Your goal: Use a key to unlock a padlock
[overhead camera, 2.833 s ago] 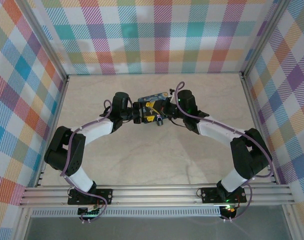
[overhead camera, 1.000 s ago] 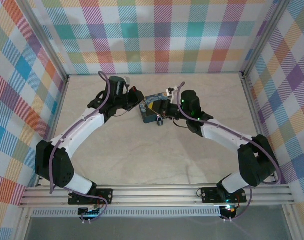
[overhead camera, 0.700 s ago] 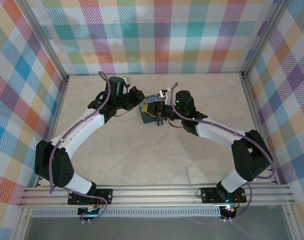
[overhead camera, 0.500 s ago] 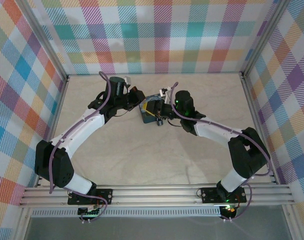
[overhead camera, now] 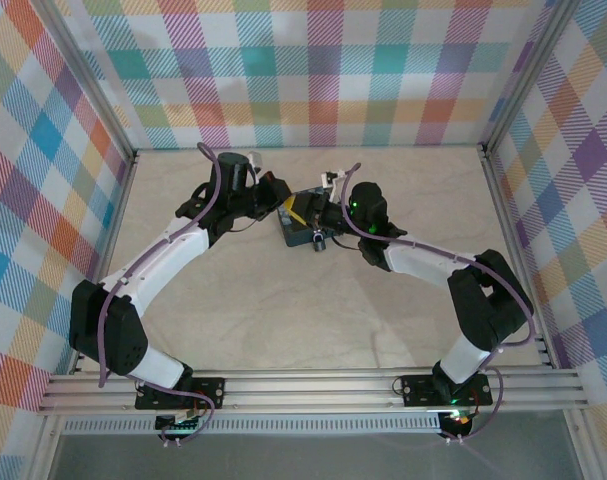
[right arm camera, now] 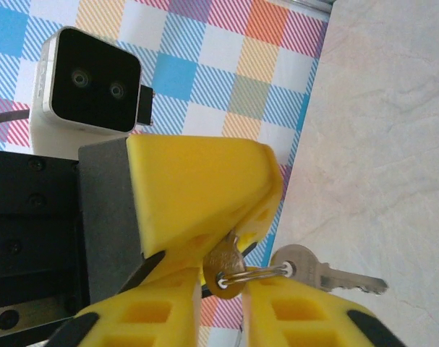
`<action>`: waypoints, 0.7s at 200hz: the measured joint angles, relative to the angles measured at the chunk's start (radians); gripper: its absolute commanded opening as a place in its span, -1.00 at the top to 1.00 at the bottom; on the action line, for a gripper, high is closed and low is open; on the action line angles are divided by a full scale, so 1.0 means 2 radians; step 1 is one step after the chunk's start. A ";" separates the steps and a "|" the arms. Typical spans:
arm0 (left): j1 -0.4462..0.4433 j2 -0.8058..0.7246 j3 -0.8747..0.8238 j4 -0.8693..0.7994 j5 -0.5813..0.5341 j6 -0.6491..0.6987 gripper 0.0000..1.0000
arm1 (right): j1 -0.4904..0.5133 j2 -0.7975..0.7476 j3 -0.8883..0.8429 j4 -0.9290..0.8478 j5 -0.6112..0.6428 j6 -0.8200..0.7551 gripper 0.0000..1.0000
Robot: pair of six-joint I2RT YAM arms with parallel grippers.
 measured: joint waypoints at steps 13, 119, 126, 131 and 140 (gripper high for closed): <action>0.000 0.000 0.000 0.001 -0.001 -0.003 1.00 | 0.000 0.002 0.000 0.005 0.001 0.006 0.68; 0.002 0.000 -0.001 -0.024 -0.004 -0.003 0.10 | 0.000 -0.007 -0.043 0.007 0.018 -0.007 1.00; 0.002 0.000 -0.001 -0.029 -0.004 -0.002 0.04 | 0.000 -0.008 -0.047 0.000 0.018 -0.012 1.00; 0.004 0.000 -0.001 -0.031 -0.004 -0.003 0.01 | 0.000 -0.009 -0.050 -0.005 0.018 -0.016 1.00; 0.005 -0.001 0.000 -0.036 -0.004 -0.001 -0.01 | 0.000 -0.010 -0.055 -0.012 0.018 -0.024 1.00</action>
